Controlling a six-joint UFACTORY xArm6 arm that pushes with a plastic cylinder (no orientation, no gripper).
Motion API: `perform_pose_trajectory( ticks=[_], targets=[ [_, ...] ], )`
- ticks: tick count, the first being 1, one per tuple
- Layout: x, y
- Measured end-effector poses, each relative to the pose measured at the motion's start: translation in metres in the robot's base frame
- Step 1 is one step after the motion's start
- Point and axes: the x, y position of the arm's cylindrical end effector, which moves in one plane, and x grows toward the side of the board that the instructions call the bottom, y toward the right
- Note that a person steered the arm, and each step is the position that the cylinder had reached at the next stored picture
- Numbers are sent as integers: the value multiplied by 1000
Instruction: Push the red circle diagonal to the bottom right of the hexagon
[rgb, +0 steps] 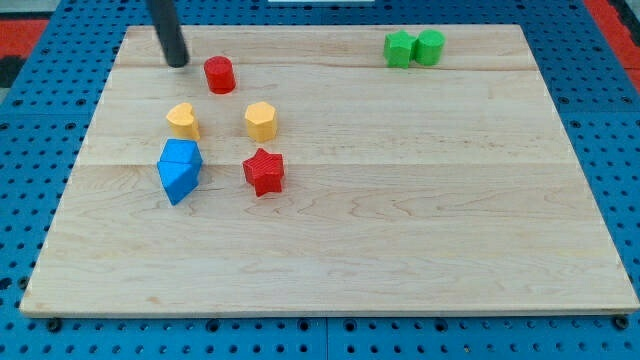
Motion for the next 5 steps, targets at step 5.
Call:
perform_pose_trajectory(
  ticks=[5],
  targets=[
    [73, 175]
  ],
)
